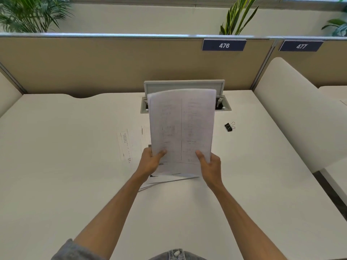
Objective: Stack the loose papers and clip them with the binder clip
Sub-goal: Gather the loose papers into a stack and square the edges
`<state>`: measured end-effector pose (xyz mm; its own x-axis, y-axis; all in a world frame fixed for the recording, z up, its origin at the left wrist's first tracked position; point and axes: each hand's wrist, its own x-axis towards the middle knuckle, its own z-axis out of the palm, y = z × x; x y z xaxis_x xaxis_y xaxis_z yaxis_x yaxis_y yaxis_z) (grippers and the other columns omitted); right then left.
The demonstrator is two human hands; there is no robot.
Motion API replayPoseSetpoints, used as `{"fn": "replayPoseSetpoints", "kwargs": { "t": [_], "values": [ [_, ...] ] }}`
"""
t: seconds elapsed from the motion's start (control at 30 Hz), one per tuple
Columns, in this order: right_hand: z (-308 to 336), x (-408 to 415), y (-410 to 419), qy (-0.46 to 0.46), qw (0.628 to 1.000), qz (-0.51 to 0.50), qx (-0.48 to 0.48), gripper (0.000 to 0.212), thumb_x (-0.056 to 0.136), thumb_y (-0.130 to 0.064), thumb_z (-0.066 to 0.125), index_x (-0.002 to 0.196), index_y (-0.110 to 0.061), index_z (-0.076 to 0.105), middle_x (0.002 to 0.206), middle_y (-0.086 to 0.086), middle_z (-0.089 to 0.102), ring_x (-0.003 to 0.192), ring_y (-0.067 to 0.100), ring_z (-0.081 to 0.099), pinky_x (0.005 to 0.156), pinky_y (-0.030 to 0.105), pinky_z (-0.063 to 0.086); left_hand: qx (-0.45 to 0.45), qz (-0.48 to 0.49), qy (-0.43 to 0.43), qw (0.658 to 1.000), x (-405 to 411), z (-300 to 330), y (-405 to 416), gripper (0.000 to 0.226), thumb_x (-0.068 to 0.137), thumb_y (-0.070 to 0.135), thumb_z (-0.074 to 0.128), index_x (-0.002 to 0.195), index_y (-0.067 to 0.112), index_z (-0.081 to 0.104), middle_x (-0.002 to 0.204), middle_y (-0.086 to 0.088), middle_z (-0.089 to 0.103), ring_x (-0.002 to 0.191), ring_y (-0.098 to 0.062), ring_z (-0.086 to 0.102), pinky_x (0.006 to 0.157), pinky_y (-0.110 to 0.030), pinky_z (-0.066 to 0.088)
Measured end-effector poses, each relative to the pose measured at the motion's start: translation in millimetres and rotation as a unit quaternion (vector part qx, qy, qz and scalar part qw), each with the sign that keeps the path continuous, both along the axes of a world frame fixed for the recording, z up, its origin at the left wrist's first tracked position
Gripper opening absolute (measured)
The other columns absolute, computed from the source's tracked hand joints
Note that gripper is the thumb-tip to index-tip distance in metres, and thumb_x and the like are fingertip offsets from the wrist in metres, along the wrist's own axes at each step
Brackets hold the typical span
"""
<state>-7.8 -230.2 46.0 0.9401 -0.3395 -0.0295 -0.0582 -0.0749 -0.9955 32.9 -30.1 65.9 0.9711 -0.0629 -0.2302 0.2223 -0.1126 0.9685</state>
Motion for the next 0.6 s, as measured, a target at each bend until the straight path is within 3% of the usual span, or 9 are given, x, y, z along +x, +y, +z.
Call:
{"fn": "replayPoseSetpoints", "kwargs": {
  "t": [0.13,0.2,0.3,0.37,0.47,0.6],
  "values": [
    [3.2,8.5,-6.5,0.004,1.0,0.006,-0.006,0.014,0.096,-0.025,0.061,0.104,-0.018,0.069,0.098,-0.005,0.073,0.088,0.01,0.071,0.074,0.024,0.058,-0.011,0.01,0.028,0.999,3.6,0.1,1.3,0.036,0.09,0.02,0.067,0.124,0.01,0.063,0.109,-0.006,0.071,0.09,-0.02,0.071,0.068,-0.036,0.062],
    [-0.1,12.2,-12.3,0.024,1.0,0.002,0.001,0.016,0.095,-0.024,0.062,0.108,-0.018,0.069,0.1,-0.006,0.074,0.091,0.01,0.071,0.077,0.023,0.057,0.015,0.028,0.047,0.998,6.3,-4.3,2.8,0.035,0.091,0.032,0.066,0.117,0.009,0.068,0.103,-0.004,0.072,0.089,-0.02,0.071,0.072,-0.036,0.062],
    [-6.7,15.9,-21.5,0.054,0.998,-0.022,0.011,0.02,0.094,-0.022,0.063,0.111,-0.014,0.07,0.103,-0.002,0.074,0.095,0.016,0.07,0.081,0.028,0.055,0.159,0.119,0.07,0.978,10.3,-15.8,7.8,0.059,0.093,0.057,0.048,0.095,0.002,0.07,0.091,-0.01,0.074,0.087,-0.032,0.069,0.08,-0.046,0.055],
    [-9.4,15.4,-25.6,0.071,0.997,-0.036,0.009,0.018,0.093,-0.021,0.063,0.109,-0.014,0.07,0.103,-0.001,0.073,0.096,0.019,0.069,0.083,0.032,0.054,0.29,0.155,0.062,0.942,10.7,-25.2,16.4,0.063,0.093,0.062,0.039,0.103,0.006,0.067,0.102,-0.011,0.072,0.094,-0.033,0.067,0.083,-0.041,0.051],
    [-11.7,12.1,-30.0,0.086,0.995,-0.056,0.004,0.017,0.093,-0.02,0.063,0.108,-0.015,0.069,0.104,0.002,0.072,0.095,0.022,0.068,0.082,0.03,0.052,0.435,0.101,0.071,0.892,13.5,-39.3,26.3,0.069,0.091,0.061,0.042,0.13,0.005,0.052,0.132,-0.016,0.056,0.119,-0.035,0.054,0.097,-0.043,0.042],
    [-17.4,9.8,-33.9,0.097,0.992,-0.074,0.002,0.012,0.094,-0.021,0.063,0.104,-0.017,0.068,0.1,0.0,0.071,0.095,0.023,0.068,0.086,0.034,0.053,0.511,0.064,0.092,0.852,16.4,-49.9,25.4,0.088,0.083,0.071,0.048,0.136,0.001,0.043,0.143,-0.019,0.042,0.132,-0.036,0.038,0.105,-0.048,0.033]
  ]
}}
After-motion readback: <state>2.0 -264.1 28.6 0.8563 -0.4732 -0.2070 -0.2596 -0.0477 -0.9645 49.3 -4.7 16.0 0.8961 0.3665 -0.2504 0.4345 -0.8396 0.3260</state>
